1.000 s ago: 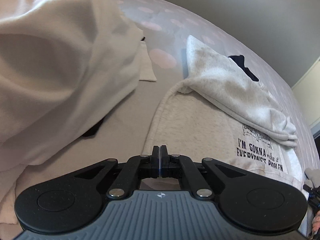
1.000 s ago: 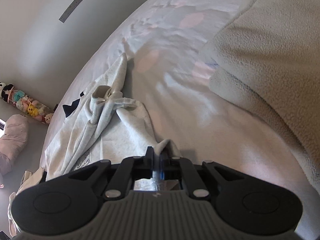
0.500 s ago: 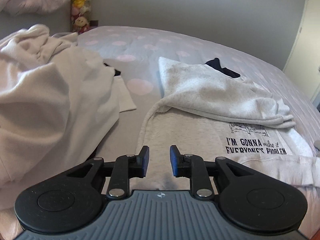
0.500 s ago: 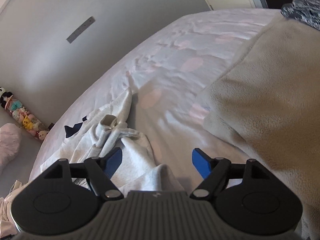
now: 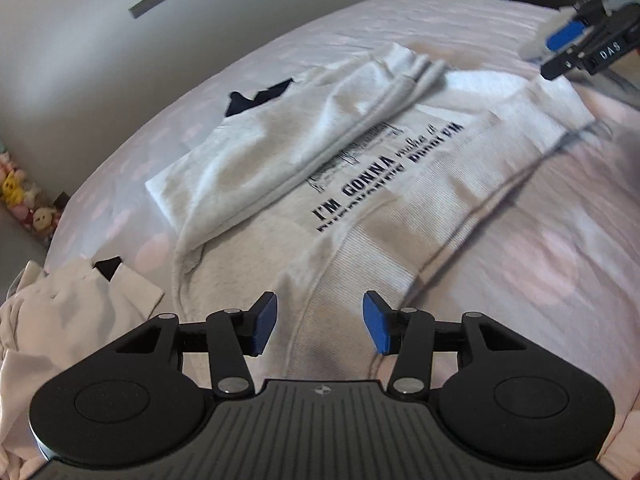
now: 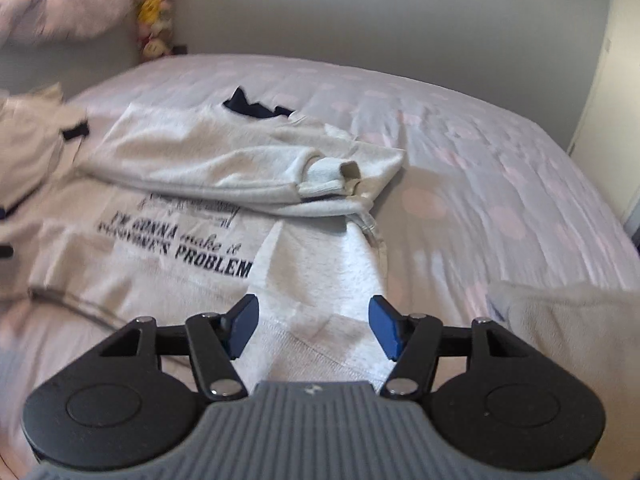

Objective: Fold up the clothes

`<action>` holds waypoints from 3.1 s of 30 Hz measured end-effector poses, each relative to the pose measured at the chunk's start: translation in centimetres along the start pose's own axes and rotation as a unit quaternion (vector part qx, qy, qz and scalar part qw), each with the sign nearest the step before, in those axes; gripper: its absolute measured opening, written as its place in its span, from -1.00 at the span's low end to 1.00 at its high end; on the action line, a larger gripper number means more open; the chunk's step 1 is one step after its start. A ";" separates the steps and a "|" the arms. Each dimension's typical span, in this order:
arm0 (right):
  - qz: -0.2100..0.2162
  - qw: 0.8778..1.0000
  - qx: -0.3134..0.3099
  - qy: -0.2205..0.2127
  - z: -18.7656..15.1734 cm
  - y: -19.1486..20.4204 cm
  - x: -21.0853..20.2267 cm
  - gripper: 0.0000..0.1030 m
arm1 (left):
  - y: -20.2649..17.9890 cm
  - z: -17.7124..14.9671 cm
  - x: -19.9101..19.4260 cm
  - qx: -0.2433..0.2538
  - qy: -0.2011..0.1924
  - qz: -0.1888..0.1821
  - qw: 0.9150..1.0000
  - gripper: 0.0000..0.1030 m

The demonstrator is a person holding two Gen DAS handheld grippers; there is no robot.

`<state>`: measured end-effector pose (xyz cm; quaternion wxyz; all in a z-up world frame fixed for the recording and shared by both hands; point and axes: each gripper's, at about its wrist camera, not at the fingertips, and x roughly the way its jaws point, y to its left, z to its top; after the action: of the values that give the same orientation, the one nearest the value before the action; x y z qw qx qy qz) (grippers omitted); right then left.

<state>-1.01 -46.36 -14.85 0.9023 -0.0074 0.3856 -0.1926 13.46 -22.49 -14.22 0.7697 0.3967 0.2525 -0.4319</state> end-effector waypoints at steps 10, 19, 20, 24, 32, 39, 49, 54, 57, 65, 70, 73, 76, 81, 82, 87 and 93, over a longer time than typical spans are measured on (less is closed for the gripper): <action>-0.012 0.980 -0.179 0.085 -2.6 5.5 3.4 0.27 | -6.6 -1.7 4.1 0.186 0.080 0.043 0.978 -0.10; -0.026 0.957 -0.267 0.108 -3.9 8.3 5.2 0.28 | -4.9 -1.7 4.5 0.140 0.062 0.065 0.986 -0.82; -0.031 0.953 -0.283 0.108 -4.1 8.7 5.4 0.28 | -4.6 -1.6 4.3 0.132 0.058 0.066 0.987 -0.87; -0.058 0.934 -0.341 0.089 -5.0 10.1 5.5 0.28 | -2.3 -1.2 2.6 0.069 0.019 0.090 0.993 -0.93; -0.155 0.908 -0.378 0.089 -5.6 9.7 5.8 -0.20 | -1.3 -0.6 1.8 0.039 0.001 0.107 0.993 -0.94; -0.187 0.932 -0.303 0.070 -4.0 7.1 4.4 -0.34 | -2.1 -1.0 2.6 0.066 0.021 0.128 0.989 -0.74; -0.138 0.932 -0.324 0.090 -3.7 5.7 4.6 -0.31 | -3.8 -2.3 4.6 0.168 0.060 0.162 0.971 -0.44; -0.105 0.892 -0.435 0.063 -4.9 5.1 3.7 -0.24 | -4.8 -3.4 4.7 0.237 0.048 0.181 0.953 -0.35; -0.102 0.863 -0.493 0.029 -6.1 4.6 3.0 -0.24 | -5.3 -3.9 4.9 0.270 0.045 0.187 0.943 -0.35; -0.120 0.861 -0.494 0.004 -7.7 3.2 2.9 -0.25 | -4.5 -3.8 4.9 0.258 0.044 0.182 0.948 -0.17; -0.132 0.863 -0.488 -0.006 -9.2 3.9 3.1 -0.26 | -3.8 -3.8 4.6 0.243 0.053 0.172 0.953 -0.17; -0.148 0.863 -0.483 -0.011 -9.4 4.1 3.3 -0.27 | -3.8 -3.6 4.7 0.244 0.054 0.175 0.952 -0.17; -0.150 0.868 -0.473 -0.022 -9.4 4.1 3.0 -0.50 | -3.7 -3.3 4.6 0.234 0.050 0.172 0.956 -0.32; -0.144 0.875 -0.461 -0.028 -9.3 4.1 2.9 -0.76 | -3.2 -2.8 4.4 0.205 0.041 0.163 0.964 -0.79; -0.145 0.877 -0.456 -0.031 -9.3 4.0 2.8 -0.79 | -3.1 -2.7 4.3 0.199 0.039 0.161 0.966 -0.81; -0.154 0.884 -0.438 -0.060 -8.7 3.6 2.2 -0.86 | -2.2 -1.8 3.4 0.156 0.018 0.161 0.974 -0.93; -0.171 0.893 -0.403 -0.109 -6.9 2.8 -0.8 -0.87 | 0.7 0.4 -1.1 0.069 -0.044 0.183 0.980 -0.94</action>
<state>-5.39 -42.59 -19.61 0.8117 -0.4568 0.3219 -0.1697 13.59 -22.08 -12.92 0.8168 0.4688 0.1116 -0.3172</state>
